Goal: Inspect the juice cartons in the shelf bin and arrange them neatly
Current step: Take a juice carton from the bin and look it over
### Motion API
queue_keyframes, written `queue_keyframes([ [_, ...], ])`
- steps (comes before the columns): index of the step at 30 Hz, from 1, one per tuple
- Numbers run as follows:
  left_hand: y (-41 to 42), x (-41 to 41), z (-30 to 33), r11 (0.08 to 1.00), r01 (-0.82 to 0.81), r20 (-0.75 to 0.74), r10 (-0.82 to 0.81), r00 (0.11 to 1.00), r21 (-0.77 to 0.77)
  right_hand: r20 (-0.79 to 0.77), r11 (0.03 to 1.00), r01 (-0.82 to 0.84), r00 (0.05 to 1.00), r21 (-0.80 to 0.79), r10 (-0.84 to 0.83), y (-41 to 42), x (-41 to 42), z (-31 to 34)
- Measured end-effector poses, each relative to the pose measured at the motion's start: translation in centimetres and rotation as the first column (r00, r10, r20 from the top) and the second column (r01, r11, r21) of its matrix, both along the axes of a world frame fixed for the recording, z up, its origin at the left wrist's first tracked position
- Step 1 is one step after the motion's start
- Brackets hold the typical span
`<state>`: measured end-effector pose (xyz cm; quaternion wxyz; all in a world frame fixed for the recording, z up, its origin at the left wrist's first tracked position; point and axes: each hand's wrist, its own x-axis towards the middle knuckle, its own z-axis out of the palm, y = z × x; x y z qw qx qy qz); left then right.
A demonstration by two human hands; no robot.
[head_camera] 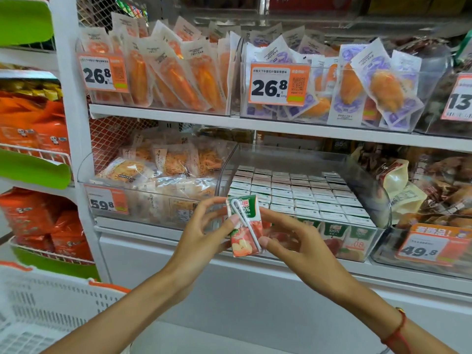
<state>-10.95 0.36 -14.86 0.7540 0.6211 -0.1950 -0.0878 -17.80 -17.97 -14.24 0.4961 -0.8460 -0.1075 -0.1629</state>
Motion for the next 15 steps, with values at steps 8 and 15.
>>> queue_keyframes([
  [8, -0.1, 0.51, -0.32, 0.993, 0.067, -0.275, -0.091, 0.957, -0.095, -0.066, 0.999, -0.015, 0.998, 0.038, 0.018, 0.33, 0.21, 0.17],
  [15, 0.08, 1.0, 0.3, 0.94, 0.123, -0.664, -0.314, 0.679, -0.319, -0.055, 0.981, 0.145, 0.989, 0.125, -0.139, 0.69, 0.68, 0.51],
])
